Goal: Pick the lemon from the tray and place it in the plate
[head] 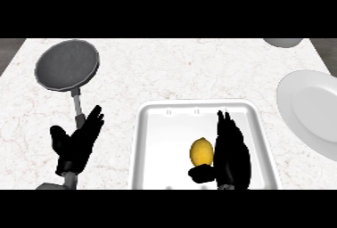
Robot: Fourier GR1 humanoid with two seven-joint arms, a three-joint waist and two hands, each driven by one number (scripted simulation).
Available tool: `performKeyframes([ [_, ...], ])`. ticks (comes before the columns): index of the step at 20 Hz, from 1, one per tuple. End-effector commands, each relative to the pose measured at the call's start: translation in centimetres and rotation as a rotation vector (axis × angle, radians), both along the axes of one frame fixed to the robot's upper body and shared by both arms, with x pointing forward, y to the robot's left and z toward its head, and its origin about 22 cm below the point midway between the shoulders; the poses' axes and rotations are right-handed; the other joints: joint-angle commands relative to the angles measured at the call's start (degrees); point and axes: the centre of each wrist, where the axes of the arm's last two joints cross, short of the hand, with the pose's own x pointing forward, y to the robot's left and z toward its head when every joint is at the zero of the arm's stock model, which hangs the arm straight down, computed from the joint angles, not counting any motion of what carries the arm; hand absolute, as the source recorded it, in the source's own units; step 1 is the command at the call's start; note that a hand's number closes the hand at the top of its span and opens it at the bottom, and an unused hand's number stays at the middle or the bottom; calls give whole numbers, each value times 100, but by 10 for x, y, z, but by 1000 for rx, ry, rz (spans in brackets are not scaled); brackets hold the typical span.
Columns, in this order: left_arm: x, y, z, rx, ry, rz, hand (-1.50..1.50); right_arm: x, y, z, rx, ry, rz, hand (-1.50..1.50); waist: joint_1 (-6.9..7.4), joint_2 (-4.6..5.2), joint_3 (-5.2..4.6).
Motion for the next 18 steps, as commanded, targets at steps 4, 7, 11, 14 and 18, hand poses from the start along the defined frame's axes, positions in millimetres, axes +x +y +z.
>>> performKeyframes([
  [4,-11,-14,-3,-12,67,-19,0,18,7,-19,-6,122,-51,-150,40,31,-27],
  [7,-14,8,-12,-10,69,-11,0,2,13,-22,-95,173,65,150,11,24,-31],
  [11,-12,-6,-11,11,61,-20,0,11,18,-37,-131,138,46,150,15,26,-29],
  [14,8,12,5,-8,86,-5,0,16,19,-20,-156,106,40,150,-2,27,-30],
  [18,-6,13,-2,13,90,20,0,-1,6,-25,-191,22,81,150,-3,22,-29],
])
